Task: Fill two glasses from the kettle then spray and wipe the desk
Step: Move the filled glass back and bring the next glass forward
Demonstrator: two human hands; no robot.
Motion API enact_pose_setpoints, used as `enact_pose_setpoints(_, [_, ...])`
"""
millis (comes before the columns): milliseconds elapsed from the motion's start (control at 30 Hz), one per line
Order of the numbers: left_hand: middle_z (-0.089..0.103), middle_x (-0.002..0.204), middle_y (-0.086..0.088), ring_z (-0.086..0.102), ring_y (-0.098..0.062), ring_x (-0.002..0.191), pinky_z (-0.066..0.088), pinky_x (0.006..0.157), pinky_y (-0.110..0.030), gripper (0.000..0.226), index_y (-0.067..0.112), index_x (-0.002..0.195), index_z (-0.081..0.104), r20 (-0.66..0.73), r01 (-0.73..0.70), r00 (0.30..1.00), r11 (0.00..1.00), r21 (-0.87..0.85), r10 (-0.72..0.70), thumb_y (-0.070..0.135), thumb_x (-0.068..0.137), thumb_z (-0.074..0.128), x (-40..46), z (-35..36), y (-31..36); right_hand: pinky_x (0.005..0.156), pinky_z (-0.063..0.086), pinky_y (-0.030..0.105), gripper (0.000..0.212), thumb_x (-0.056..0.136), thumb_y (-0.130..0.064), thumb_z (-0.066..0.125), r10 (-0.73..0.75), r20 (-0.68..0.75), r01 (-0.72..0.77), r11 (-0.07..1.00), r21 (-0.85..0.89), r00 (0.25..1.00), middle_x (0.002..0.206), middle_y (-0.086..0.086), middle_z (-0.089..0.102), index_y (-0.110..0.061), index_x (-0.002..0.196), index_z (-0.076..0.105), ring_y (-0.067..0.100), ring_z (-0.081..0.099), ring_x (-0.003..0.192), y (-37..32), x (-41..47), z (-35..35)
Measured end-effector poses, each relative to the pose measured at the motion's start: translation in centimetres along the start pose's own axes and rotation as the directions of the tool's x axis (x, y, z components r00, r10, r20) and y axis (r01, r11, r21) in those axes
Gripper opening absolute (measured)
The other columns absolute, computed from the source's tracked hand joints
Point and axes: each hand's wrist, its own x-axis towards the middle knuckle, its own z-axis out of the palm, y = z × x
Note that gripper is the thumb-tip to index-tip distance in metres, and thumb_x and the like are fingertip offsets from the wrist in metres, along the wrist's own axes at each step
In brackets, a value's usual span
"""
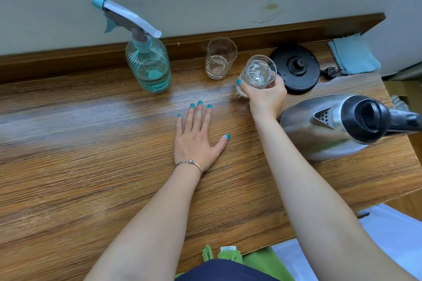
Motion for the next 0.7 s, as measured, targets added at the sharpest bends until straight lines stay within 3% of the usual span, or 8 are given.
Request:
enact_pose_setpoints(367, [0.011,0.164,-0.002,0.006,-0.019,0.151,0.002,0.122,-0.047,0.086,0.024,0.157,0.008,-0.018,0.001,1.0,1.0,0.003,-0.001,0.075,0.089,0.019,-0.1,0.0,0.1,0.082,0.053,0.03,0.074,0.051,-0.05,0.087,-0.008,-0.027,0.007,1.0,-0.024,1.0,0.104,-0.014,0.068,-0.027,0.117,0.063,0.009,0.065,0.099,-1.4,1.9,1.3])
enact_pose_setpoints(700, [0.013,0.164,-0.003,0.008,-0.02,0.151,0.006,0.122,-0.049,0.085,0.023,0.157,0.012,-0.024,-0.001,1.0,1.0,0.005,0.001,0.074,0.09,0.021,-0.1,0.1,0.1,0.086,0.052,0.032,0.07,0.049,-0.051,0.088,0.054,-0.019,-0.054,0.999,0.007,0.998,0.091,-0.021,0.062,-0.035,0.111,0.061,0.005,0.062,0.092,-2.2,3.6,2.5])
